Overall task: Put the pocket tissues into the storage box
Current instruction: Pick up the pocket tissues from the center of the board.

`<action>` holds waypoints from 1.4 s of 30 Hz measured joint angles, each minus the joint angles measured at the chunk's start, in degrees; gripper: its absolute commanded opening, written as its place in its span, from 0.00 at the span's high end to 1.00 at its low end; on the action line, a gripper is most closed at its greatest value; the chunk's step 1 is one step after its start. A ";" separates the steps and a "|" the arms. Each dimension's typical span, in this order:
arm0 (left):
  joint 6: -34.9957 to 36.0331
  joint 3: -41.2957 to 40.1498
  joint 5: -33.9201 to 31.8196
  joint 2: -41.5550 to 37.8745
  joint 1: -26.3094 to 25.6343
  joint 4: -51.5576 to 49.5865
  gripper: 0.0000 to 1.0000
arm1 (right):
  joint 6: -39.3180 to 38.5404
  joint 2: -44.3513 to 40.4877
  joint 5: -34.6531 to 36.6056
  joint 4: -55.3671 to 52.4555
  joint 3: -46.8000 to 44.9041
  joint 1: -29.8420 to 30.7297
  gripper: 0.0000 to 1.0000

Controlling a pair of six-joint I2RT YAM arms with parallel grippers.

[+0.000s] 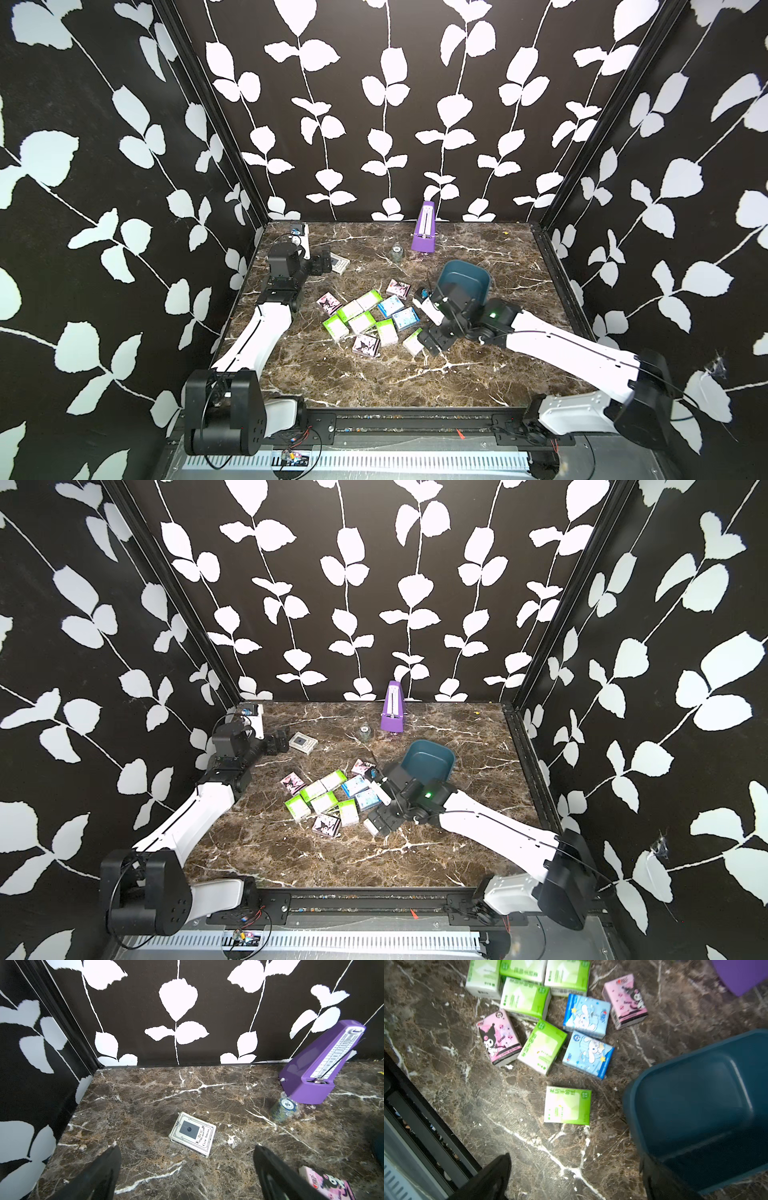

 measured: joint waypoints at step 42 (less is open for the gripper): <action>-1.75 2.05 4.15 3.87 -1.33 -1.38 0.01 | -3.06 27.61 -0.52 -0.52 9.90 -0.11 0.01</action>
